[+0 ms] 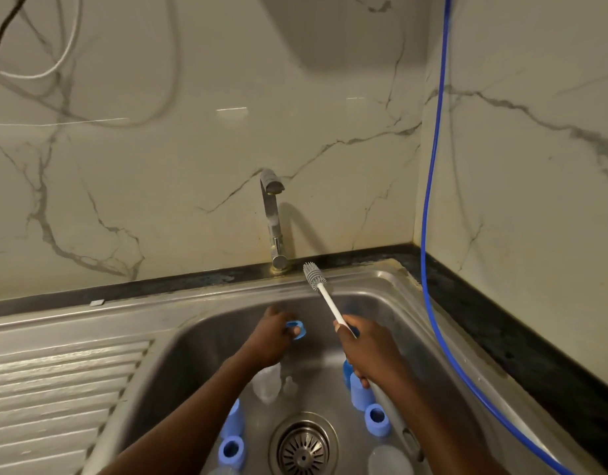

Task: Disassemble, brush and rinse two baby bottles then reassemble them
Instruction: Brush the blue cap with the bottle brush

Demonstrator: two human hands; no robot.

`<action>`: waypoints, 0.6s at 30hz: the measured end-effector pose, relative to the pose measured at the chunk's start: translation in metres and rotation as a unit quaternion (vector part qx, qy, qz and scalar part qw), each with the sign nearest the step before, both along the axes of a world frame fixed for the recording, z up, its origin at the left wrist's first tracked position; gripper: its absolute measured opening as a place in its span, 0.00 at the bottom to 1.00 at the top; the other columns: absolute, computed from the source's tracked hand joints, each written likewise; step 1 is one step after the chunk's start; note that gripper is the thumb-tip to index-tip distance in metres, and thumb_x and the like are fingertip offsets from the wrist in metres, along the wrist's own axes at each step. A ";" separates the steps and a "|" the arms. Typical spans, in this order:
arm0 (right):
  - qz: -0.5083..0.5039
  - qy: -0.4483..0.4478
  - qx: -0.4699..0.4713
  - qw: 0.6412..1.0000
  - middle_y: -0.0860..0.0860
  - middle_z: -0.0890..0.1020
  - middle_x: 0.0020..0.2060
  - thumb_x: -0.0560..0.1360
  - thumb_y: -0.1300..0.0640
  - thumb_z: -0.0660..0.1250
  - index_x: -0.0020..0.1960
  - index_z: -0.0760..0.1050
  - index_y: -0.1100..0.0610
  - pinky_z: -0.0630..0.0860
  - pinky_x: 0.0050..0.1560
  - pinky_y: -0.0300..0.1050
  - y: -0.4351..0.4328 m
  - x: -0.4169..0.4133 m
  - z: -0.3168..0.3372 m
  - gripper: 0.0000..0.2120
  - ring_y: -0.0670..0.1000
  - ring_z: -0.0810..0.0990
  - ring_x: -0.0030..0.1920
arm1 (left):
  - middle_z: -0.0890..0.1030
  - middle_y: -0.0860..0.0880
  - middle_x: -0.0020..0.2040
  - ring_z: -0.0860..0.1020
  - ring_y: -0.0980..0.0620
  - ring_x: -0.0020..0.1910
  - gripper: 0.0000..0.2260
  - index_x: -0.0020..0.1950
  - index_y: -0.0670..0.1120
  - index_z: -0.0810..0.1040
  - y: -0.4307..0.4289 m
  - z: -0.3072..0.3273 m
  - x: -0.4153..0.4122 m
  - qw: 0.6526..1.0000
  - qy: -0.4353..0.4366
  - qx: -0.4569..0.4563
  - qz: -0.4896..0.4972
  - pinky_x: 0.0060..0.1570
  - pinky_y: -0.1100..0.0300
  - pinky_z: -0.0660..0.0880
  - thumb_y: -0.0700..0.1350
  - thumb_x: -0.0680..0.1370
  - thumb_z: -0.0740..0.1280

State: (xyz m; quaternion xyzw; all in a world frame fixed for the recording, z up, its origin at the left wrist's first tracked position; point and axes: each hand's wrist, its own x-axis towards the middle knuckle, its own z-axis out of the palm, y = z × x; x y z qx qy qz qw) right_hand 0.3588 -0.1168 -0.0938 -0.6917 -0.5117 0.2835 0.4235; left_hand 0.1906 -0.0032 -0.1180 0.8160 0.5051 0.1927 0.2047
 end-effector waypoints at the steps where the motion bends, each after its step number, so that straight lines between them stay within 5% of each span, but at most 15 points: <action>1: 0.000 -0.005 -0.002 1.000 0.49 0.76 0.32 0.81 0.50 0.58 0.63 0.74 0.52 0.68 0.20 0.37 0.000 0.000 -0.001 0.14 0.43 0.70 0.16 | 0.72 0.44 0.66 0.70 0.48 0.66 0.16 0.70 0.46 0.73 0.002 -0.005 0.005 0.999 0.033 0.000 -0.012 0.65 0.58 0.67 0.45 0.82 0.63; 7: 0.009 -0.012 0.001 1.000 0.49 0.76 0.31 0.82 0.50 0.58 0.63 0.74 0.52 0.70 0.21 0.39 0.002 0.001 -0.001 0.14 0.45 0.70 0.19 | 0.81 0.49 0.57 0.79 0.50 0.57 0.17 0.60 0.48 0.81 0.016 -0.023 0.024 0.984 0.164 -0.012 -0.069 0.53 0.61 0.73 0.46 0.72 0.73; 12: 0.015 -0.016 0.002 1.000 0.47 0.75 0.33 0.82 0.49 0.58 0.62 0.75 0.53 0.70 0.21 0.37 0.004 0.000 -0.004 0.14 0.45 0.72 0.22 | 0.79 0.50 0.60 0.77 0.48 0.60 0.19 0.64 0.51 0.78 0.025 -0.036 0.035 0.970 0.233 0.011 -0.073 0.56 0.53 0.74 0.50 0.73 0.72; 18: 0.019 -0.002 -0.003 1.000 0.46 0.74 0.37 0.82 0.49 0.57 0.67 0.72 0.51 0.68 0.20 0.35 0.004 0.001 -0.007 0.16 0.45 0.73 0.28 | 0.77 0.50 0.65 0.71 0.48 0.67 0.22 0.68 0.51 0.75 0.028 -0.051 0.044 0.952 0.299 -0.015 -0.067 0.67 0.46 0.65 0.52 0.74 0.72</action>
